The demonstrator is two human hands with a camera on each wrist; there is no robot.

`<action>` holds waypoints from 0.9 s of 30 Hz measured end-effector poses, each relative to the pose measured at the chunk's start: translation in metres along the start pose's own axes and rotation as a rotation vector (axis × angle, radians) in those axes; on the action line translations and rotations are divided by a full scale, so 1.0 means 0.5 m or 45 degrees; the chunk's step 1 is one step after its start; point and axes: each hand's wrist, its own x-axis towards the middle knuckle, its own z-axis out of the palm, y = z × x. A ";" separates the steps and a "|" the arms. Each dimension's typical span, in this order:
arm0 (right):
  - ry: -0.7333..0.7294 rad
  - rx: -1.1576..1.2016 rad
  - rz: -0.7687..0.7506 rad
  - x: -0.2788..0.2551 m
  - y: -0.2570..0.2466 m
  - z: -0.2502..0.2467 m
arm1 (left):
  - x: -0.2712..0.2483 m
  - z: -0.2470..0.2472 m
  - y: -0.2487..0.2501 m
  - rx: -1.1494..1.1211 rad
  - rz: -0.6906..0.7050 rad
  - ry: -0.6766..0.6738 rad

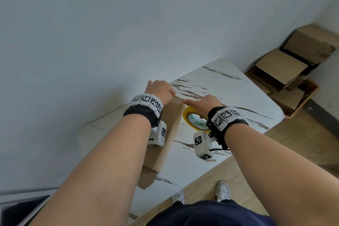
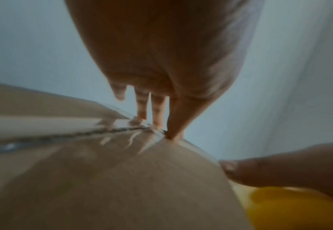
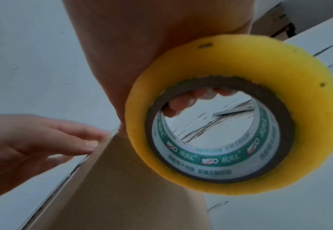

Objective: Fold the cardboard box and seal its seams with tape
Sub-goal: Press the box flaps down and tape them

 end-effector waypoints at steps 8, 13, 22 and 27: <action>-0.078 0.004 -0.148 0.003 0.014 0.004 | -0.018 0.022 0.007 -0.428 0.035 -0.032; -0.036 0.055 -0.202 0.005 0.022 0.014 | -0.015 0.023 0.005 -0.413 0.035 -0.071; 0.138 -0.142 -0.273 0.009 0.008 0.029 | -0.027 0.032 0.012 -0.462 -0.014 0.017; 0.261 0.042 -0.303 0.019 0.031 0.002 | -0.022 0.042 0.014 -0.569 -0.160 0.191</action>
